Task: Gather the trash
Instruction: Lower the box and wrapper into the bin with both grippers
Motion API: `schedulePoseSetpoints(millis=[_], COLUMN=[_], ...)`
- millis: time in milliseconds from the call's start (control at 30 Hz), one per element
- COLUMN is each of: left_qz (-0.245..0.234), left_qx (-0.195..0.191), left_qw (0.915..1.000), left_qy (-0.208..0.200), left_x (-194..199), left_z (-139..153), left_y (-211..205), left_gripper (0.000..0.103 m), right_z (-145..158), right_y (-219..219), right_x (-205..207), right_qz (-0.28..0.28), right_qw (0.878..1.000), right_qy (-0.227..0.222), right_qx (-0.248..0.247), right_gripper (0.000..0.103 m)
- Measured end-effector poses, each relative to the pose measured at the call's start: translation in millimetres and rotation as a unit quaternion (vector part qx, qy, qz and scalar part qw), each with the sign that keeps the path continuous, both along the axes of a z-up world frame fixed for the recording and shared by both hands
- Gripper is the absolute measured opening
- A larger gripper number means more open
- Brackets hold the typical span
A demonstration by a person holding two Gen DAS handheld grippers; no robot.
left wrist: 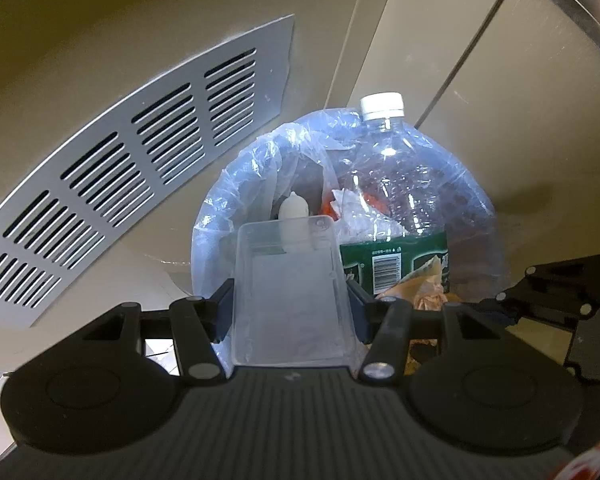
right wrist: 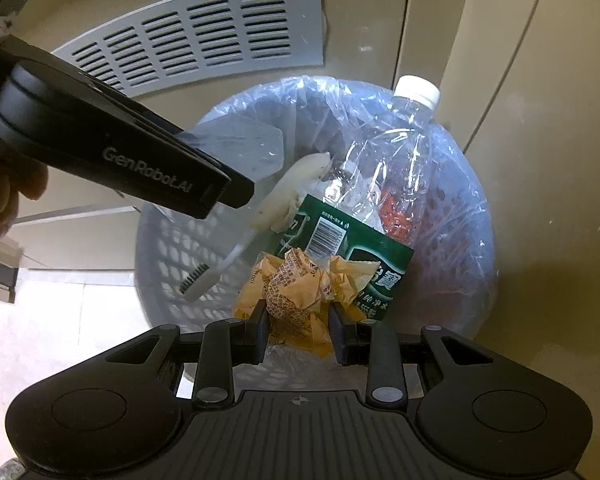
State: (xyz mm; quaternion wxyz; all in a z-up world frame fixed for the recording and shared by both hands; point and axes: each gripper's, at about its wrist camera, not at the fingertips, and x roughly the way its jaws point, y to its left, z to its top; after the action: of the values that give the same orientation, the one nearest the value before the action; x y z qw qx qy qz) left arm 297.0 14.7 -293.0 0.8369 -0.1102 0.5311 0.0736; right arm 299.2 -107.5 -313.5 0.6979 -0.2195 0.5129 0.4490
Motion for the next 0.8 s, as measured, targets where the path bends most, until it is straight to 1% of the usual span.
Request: schedulePoseSetpoints(millis=[167, 333, 633, 700, 733, 800], left_qz=[0.0, -0.001, -0.009, -0.009, -0.008, -0.006], left_qx=[0.004, 0.006, 0.01, 0.011, 0.013, 0.013], left_qw=[1.0, 1.0, 0.9999, 0.9999, 0.9999, 0.9999], left_qy=[0.001, 0.004, 0.01, 0.007, 0.005, 0.003], left_x=[0.3, 3.1, 9.0, 8.4, 7.1, 5.8], left_z=[-4.6, -12.3, -23.5, -22.8, -21.2, -20.5], left_y=[0.0, -0.8, -3.0, -3.2, -3.0, -2.2], left_gripper=[0.053, 0.053, 0.054, 0.056, 0.061, 0.064], right_z=[-12.8, -28.6, -30.6, -30.2, -29.1, -25.7], right_y=[2.3, 6.4, 8.2, 5.7, 4.7, 2.9], right_x=[1.2, 4.4, 3.3, 2.7, 2.3, 1.5], right_qz=[0.004, -0.002, -0.016, -0.019, -0.02, -0.022], right_qw=[1.0, 1.0, 1.0, 1.0, 1.0, 1.0], right_qy=[-0.007, 0.005, 0.004, 0.004, 0.004, 0.003], right_qx=[-0.009, -0.012, -0.002, 0.004, 0.007, 0.012], right_gripper=[0.032, 0.032, 0.032, 0.033, 0.035, 0.042])
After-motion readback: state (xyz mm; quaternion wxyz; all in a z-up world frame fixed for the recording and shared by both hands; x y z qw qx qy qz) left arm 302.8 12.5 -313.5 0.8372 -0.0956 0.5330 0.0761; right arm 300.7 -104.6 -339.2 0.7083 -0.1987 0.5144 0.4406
